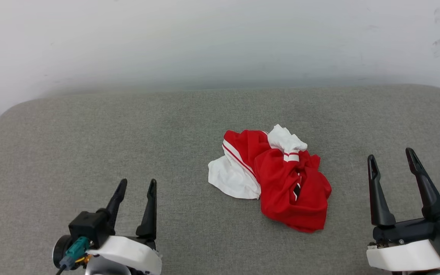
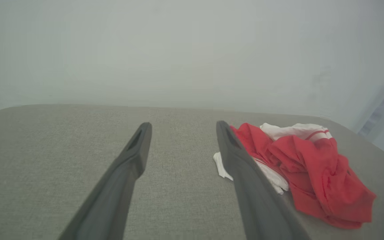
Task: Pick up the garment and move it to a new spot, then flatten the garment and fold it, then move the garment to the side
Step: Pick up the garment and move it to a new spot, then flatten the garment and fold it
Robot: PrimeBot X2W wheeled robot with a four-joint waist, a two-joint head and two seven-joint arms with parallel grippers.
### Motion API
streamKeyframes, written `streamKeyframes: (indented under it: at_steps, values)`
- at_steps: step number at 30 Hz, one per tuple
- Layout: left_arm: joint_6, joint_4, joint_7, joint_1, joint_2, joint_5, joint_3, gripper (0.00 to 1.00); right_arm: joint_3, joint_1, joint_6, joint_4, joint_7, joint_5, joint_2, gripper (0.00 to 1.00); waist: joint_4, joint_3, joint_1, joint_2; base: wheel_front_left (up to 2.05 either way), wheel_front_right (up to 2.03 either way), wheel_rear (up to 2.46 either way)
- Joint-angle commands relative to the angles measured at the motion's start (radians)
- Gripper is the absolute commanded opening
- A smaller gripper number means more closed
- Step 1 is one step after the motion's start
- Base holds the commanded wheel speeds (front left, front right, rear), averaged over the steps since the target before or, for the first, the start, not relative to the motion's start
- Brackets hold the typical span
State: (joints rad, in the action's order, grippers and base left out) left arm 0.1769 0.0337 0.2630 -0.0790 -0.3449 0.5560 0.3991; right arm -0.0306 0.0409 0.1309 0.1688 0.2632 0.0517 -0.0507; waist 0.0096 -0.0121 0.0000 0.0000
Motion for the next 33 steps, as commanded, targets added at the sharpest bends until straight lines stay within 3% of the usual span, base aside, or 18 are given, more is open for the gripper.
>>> streamKeyframes:
  at_steps: [1, 6, 12, 15, 17, 25, 33]
  values:
    - [-0.011, 0.000, 0.003, 0.023, 0.010, -0.010, -0.007, 1.00, 0.003, 0.000, 0.000, 0.001, 0.002, -0.002, 0.001, 1.00, -0.005, -0.002, 0.0000, 0.0000, 0.00, 0.00, 0.00]
    - [-0.037, -0.009, 0.003, 0.061, 0.040, -0.031, -0.030, 1.00, 0.003, -0.011, 0.000, 0.002, 0.002, 0.007, 0.001, 1.00, -0.013, -0.008, 0.0000, 0.0000, 0.00, 0.00, 0.00]
    - [-0.071, -0.006, -0.043, -0.027, 0.008, -0.062, -0.007, 1.00, 0.011, -0.022, 0.000, 0.009, 0.002, 0.014, 0.001, 1.00, -0.019, -0.044, 0.0000, 0.0000, 0.00, 0.00, 0.00]
    - [-0.092, -0.009, -0.159, -0.108, -0.003, -0.060, 0.026, 1.00, 0.021, -0.030, 0.000, 0.012, 0.002, 0.022, 0.001, 1.00, -0.019, -0.078, 0.0000, 0.0000, 0.00, 0.00, 0.00]
    - [-0.112, -0.005, -0.290, -0.173, -0.003, -0.041, 0.062, 1.00, 0.023, -0.038, 0.000, 0.018, 0.002, 0.027, 0.001, 1.00, -0.019, -0.100, 0.0000, 0.0000, 0.00, 0.00, 0.00]
    - [-0.109, 0.046, -0.720, -0.444, -0.010, -0.043, 0.142, 1.00, 0.087, -0.065, -0.001, 0.035, 0.002, 0.038, 0.000, 1.00, -0.038, -0.193, 0.0000, 0.0000, 0.00, 0.00, 0.00]
    - [-0.131, 0.175, -0.903, -0.576, 0.020, -0.016, 0.183, 1.00, 0.079, -0.094, 0.000, 0.052, 0.002, 0.043, 0.001, 1.00, -0.064, -0.280, 0.0000, 0.0000, 0.00, 0.00, 0.00]
